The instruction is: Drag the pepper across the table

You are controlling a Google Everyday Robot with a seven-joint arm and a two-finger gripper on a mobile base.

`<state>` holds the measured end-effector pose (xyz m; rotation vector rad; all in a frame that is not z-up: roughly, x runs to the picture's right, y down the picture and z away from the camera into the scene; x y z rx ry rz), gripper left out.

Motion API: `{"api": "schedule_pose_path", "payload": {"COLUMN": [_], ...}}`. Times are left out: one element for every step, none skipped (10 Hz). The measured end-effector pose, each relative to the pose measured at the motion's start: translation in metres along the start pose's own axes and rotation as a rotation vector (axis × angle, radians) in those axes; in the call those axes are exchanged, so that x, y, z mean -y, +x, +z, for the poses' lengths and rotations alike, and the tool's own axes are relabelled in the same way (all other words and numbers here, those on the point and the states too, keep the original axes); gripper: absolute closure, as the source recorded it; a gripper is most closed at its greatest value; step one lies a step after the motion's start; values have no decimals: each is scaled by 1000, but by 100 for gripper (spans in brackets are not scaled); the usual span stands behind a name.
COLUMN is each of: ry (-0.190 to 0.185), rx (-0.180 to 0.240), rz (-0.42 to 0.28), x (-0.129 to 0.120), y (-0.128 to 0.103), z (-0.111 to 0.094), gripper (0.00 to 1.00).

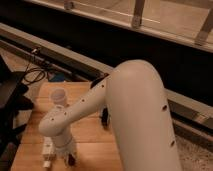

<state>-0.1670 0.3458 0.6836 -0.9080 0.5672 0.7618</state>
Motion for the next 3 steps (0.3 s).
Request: {"api": "schedule_pose_path", "payload": {"ry": [7, 15, 23], "rx": [-5, -11, -19], "rz": [-12, -22, -34], "x": [-5, -9, -15], "y": [1, 1, 4], "z": [0, 0, 1], "gripper": [93, 93, 93]}}
